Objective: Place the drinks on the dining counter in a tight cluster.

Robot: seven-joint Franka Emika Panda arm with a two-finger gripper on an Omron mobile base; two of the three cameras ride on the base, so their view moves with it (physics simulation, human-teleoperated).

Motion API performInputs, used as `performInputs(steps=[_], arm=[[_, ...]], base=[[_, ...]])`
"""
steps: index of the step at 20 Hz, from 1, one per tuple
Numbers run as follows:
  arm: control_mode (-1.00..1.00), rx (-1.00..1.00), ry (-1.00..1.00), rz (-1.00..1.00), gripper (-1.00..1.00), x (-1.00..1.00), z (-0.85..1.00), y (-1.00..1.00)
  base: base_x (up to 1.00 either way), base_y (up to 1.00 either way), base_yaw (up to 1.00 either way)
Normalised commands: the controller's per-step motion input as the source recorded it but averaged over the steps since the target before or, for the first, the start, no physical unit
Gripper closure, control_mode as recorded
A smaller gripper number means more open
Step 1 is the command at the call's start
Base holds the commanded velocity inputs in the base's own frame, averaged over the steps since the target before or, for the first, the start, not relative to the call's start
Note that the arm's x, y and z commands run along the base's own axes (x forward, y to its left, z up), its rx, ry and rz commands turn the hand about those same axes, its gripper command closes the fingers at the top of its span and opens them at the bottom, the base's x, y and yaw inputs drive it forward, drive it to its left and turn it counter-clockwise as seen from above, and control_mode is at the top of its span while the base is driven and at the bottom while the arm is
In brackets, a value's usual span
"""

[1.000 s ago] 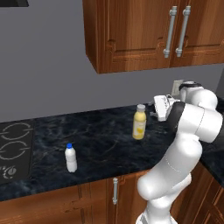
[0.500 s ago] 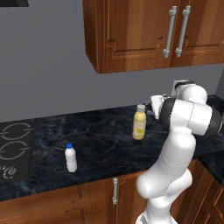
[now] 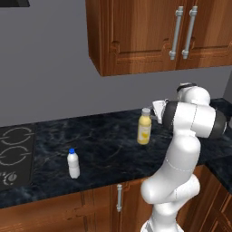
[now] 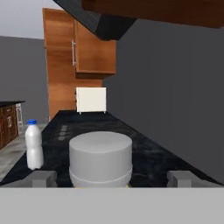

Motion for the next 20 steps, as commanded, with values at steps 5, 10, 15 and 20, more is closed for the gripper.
performInputs(steps=[5,10,15,20], arm=[[-1.0,0.0,0.01,0.02,-1.0,0.01,0.0,0.14],[-1.0,0.0,0.02,0.03,-1.0,0.0,-0.01,0.2],[-1.0,0.0,0.03,0.03,-1.0,0.0,-0.04,0.2],[-1.0,0.0,0.03,0.03,1.0,0.0,-0.03,0.17]], base=[[0.0,0.0,0.0],[0.0,0.0,0.0],[0.0,0.0,0.0],[0.0,0.0,0.0]])
